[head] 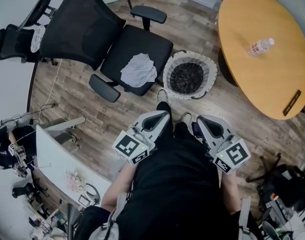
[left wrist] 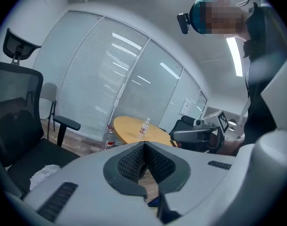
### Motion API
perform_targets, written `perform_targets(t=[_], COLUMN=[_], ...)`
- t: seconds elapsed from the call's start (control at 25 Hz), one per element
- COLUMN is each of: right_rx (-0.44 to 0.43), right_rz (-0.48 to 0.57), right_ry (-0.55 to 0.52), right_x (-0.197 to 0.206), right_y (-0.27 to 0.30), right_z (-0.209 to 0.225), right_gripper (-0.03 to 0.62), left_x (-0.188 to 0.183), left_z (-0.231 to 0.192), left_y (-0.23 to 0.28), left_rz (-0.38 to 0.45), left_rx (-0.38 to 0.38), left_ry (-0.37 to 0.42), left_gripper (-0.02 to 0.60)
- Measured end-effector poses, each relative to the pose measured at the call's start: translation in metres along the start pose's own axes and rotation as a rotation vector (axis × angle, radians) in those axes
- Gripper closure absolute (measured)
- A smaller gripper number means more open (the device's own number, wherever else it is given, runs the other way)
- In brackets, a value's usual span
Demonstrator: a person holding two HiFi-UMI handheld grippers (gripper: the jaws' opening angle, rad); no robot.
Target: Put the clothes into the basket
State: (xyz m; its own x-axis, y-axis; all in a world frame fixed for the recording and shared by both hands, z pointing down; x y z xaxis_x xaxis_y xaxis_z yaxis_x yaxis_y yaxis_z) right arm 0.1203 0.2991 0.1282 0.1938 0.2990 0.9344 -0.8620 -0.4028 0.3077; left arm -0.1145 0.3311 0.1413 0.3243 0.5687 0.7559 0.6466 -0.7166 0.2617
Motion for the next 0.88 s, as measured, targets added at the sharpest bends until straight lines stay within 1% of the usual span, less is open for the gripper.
perform_targets(t=[0.24, 0.52, 0.72, 0.88], right_rx=[-0.005, 0.011, 0.015, 0.019], right_rz=[-0.044, -0.093, -0.126, -0.143], right_ry=[-0.001, -0.004, 0.017, 0.041], right_x=[-0.018, -0.035, -0.038, -0.040], right_y=[0.047, 0.097, 0.131, 0.152], right_z=[0.009, 0.018, 0.020, 0.018], right_gripper=[0.577, 0.577, 0.577, 0.577], left_x=[-0.026, -0.044, -0.040, -0.032], left_z=[-0.058, -0.122, -0.161, -0.191], left_y=[0.017, 0.027, 0.031, 0.033], left_rz=[-0.031, -0.053, -0.112, -0.201], left_rx=[0.003, -0.007, -0.018, -0.010], left_ry=[0.013, -0.001, -0.005, 0.021], left_gripper=[0.569, 0.569, 0.569, 0.563])
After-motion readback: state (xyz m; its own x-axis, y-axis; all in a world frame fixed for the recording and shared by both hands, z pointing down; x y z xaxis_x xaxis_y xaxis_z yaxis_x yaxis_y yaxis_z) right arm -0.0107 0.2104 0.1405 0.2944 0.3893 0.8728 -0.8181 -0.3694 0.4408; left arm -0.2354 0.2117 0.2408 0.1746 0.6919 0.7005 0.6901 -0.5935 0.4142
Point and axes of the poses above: the fingertips, and each gripper's own axes: y forward along the fingers, z to its right, x out of its underside, the point moved 9 cm from there along -y, backward along the fingers, and after that the axes turned 13 degrees about -y, right-handed, at the moved point
